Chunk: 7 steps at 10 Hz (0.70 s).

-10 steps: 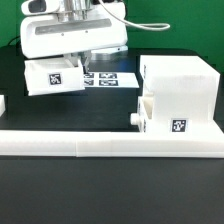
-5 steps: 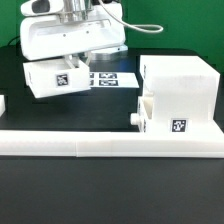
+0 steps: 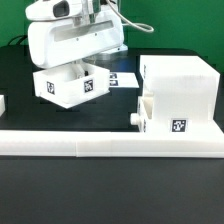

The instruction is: Assemble drawer

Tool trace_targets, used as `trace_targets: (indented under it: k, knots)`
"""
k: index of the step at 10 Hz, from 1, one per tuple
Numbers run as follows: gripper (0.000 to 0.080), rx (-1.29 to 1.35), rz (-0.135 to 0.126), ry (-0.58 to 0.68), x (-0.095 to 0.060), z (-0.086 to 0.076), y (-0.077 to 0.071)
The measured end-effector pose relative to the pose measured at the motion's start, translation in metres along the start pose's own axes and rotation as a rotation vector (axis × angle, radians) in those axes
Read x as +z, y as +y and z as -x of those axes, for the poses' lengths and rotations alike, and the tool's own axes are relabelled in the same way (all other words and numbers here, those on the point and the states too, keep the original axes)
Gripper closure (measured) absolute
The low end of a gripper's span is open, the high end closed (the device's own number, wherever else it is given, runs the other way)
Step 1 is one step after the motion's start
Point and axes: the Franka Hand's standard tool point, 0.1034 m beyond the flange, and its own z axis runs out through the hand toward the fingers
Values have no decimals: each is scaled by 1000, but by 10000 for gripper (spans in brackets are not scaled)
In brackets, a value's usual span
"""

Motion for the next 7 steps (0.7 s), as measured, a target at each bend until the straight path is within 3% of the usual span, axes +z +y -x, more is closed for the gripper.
trace_targets:
  k: [7]
  knots:
    - [757,-474,10,-6,2,-12,9]
